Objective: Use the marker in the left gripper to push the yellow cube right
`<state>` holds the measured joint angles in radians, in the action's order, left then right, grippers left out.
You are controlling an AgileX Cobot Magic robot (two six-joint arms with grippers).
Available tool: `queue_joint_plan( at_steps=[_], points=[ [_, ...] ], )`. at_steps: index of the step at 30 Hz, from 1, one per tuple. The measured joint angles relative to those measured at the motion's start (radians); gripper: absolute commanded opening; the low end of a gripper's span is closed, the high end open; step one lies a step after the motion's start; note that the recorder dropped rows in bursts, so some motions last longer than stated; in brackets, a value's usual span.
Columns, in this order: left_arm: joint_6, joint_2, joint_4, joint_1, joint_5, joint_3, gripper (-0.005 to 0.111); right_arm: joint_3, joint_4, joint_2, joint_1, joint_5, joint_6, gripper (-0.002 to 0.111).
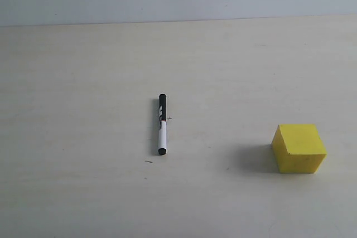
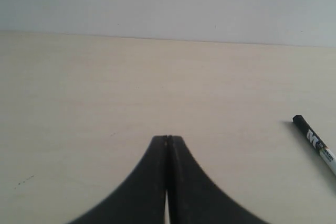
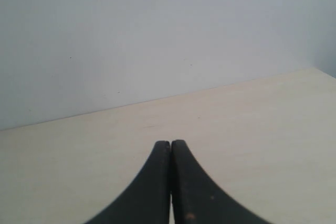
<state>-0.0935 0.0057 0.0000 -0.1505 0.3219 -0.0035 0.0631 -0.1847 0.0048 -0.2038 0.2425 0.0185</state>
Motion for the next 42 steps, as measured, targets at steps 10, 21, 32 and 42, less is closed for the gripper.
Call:
queue_joint_plan(
  at_steps=[10,21,32,42],
  points=[
    [0.0,0.0,0.0,0.0,0.0,0.0,0.0,0.0,0.046,0.0,0.0,0.003,0.072,0.0],
    [0.002,0.0,0.0,0.0,0.0,0.0,0.0,0.0,0.055,0.0,0.065,0.092,0.118,0.0],
    [0.004,0.0,0.0,0.0,0.0,0.0,0.0,-0.058,0.037,0.0,0.098,0.081,0.114,0.0],
    [0.004,0.0,0.0,0.0,0.0,0.0,0.0,-0.058,0.024,0.0,0.098,0.077,0.11,0.0]
  ],
)
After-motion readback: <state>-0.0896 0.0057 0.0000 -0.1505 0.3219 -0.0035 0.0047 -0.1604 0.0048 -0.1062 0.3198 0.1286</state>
